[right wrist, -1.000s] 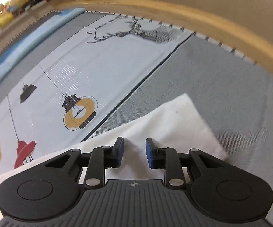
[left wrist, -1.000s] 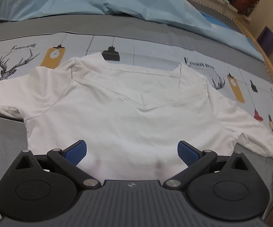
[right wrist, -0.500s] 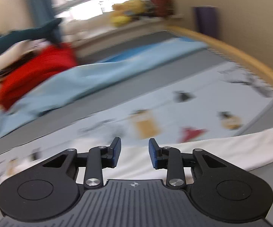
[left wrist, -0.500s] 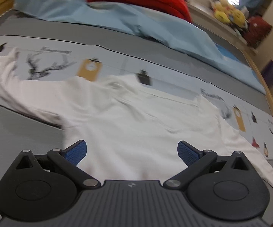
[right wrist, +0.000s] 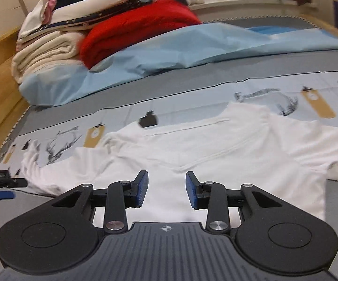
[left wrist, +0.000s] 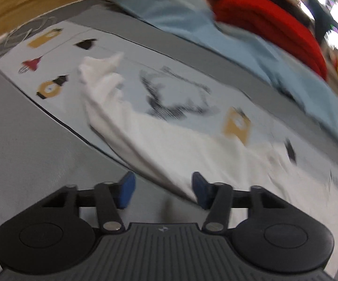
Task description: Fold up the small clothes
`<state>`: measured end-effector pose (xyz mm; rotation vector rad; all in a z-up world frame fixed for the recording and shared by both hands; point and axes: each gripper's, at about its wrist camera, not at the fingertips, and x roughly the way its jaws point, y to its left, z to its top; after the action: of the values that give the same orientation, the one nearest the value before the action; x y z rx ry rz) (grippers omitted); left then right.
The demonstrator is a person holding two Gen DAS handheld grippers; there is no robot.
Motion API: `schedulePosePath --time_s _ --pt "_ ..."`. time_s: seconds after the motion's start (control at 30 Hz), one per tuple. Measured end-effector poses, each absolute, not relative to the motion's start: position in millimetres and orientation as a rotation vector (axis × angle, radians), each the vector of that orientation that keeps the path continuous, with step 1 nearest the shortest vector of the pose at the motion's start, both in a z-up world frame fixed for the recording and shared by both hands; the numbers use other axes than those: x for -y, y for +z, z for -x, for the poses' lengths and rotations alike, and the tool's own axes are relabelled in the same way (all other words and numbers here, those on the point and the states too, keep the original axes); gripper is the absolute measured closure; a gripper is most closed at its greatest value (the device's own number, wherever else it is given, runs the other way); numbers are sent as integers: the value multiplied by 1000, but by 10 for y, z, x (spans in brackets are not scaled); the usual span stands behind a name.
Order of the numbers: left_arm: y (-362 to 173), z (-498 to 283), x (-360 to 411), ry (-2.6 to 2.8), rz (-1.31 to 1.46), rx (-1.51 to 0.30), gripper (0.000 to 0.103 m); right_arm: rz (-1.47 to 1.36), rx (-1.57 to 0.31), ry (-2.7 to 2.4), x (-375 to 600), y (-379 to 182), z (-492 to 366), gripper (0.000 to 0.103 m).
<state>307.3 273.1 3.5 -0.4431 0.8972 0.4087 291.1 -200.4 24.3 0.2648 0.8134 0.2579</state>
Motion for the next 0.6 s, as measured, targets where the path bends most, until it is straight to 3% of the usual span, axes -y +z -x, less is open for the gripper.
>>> schedulePosePath --time_s 0.43,0.6 --pt "-493 -3280 -4183 580 712 -617 50 -310 -881 288 2136 89 -2976 66" --pt "-784 -3296 -4586 576 795 -615 50 -289 -922 287 2250 -16 -2956 66"
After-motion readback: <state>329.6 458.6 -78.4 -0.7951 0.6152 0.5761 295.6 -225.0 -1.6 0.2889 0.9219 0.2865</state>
